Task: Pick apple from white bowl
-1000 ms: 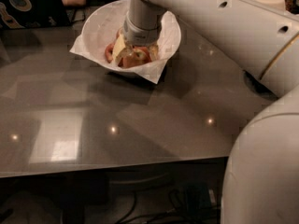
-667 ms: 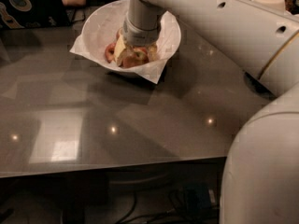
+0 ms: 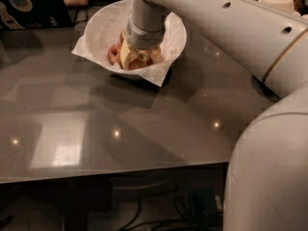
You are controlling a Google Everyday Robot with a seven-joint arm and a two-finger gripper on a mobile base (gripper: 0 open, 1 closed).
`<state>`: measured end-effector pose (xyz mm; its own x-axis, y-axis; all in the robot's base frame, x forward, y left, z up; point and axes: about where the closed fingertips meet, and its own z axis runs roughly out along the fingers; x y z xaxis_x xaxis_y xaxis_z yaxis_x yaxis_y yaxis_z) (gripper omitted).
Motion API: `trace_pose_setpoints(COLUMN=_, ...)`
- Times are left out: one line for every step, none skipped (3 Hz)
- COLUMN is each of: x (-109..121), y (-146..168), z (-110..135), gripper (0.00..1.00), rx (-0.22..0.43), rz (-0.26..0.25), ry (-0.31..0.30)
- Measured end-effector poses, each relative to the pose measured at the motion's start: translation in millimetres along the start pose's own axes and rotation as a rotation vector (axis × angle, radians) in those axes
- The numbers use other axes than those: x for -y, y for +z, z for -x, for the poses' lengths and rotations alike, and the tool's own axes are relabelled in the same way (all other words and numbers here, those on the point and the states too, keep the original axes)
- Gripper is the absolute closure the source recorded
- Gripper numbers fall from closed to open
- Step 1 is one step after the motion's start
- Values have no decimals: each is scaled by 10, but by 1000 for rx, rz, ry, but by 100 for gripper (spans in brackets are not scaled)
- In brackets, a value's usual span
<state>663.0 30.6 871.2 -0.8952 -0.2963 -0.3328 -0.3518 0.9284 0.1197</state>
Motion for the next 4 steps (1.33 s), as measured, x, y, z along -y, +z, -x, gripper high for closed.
trace_pose_setpoints(x=-36, y=-51, z=-6, gripper=99, rx=-14, rz=9, ry=-34)
trace_pose_setpoints(x=-50, y=-206, z=54, gripper=100, rx=-16, rz=14, ry=-94)
trace_pose_setpoints(x=-16, y=-400, z=149, gripper=100, rx=2, rz=10, ry=-141)
trace_pose_setpoints(x=38, y=-659, z=264, gripper=100, rx=50, rz=24, ry=-192)
